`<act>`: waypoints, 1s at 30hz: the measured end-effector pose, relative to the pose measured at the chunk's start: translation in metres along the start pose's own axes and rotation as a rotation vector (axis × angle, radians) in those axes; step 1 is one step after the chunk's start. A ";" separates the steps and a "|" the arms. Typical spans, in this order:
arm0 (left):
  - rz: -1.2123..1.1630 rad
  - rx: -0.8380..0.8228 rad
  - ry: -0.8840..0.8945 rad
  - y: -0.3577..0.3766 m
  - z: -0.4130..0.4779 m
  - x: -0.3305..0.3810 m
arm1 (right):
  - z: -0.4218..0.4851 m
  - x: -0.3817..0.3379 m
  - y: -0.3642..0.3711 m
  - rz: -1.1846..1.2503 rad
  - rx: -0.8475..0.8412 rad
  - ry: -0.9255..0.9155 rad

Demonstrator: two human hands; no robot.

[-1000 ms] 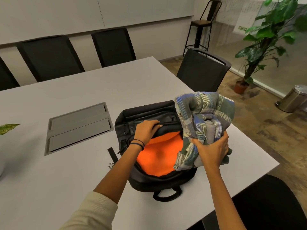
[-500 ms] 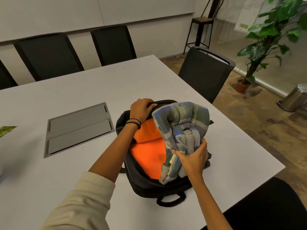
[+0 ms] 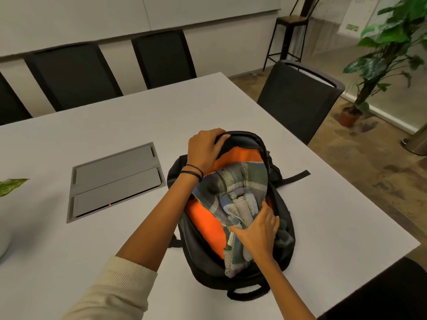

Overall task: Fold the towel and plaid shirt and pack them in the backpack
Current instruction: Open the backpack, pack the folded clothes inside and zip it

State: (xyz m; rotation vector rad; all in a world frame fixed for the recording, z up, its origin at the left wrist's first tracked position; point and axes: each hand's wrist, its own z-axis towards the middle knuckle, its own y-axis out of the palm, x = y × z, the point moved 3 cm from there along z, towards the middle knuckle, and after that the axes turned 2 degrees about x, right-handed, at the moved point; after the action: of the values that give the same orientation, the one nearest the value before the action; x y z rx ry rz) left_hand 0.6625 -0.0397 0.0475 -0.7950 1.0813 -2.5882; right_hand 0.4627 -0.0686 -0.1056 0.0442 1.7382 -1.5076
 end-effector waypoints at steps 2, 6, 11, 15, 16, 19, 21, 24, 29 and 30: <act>0.000 0.020 0.020 0.000 -0.002 0.001 | 0.006 -0.001 0.003 -0.062 -0.064 0.004; -0.011 0.041 0.084 -0.001 -0.006 0.008 | 0.014 -0.005 0.011 -0.146 -0.155 0.033; 0.002 0.053 0.145 0.000 -0.016 0.013 | 0.024 -0.010 0.023 -0.239 -0.220 0.059; 0.020 0.069 0.208 -0.002 -0.022 0.020 | 0.030 -0.013 0.030 -0.252 -0.262 0.081; 0.021 0.062 0.216 -0.002 -0.023 0.022 | 0.031 -0.013 0.031 -0.255 -0.271 0.085; -0.001 0.055 0.223 -0.003 -0.026 0.024 | 0.037 -0.016 0.036 -0.271 -0.305 0.087; -0.002 0.062 0.238 -0.006 -0.030 0.026 | 0.042 -0.017 0.040 -0.280 -0.334 0.098; -0.014 0.074 0.260 -0.009 -0.035 0.031 | 0.048 -0.020 0.047 -0.298 -0.365 0.110; -0.062 0.095 0.292 -0.022 -0.034 0.044 | 0.059 -0.032 0.060 -0.348 -0.367 0.109; -0.068 0.086 0.297 -0.023 -0.034 0.046 | 0.061 -0.036 0.062 -0.367 -0.369 0.105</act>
State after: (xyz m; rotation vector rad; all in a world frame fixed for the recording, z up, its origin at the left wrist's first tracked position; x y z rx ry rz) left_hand 0.6052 -0.0223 0.0622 -0.4437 1.0237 -2.8545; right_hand 0.5513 -0.0854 -0.1320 -0.4117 2.1716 -1.4259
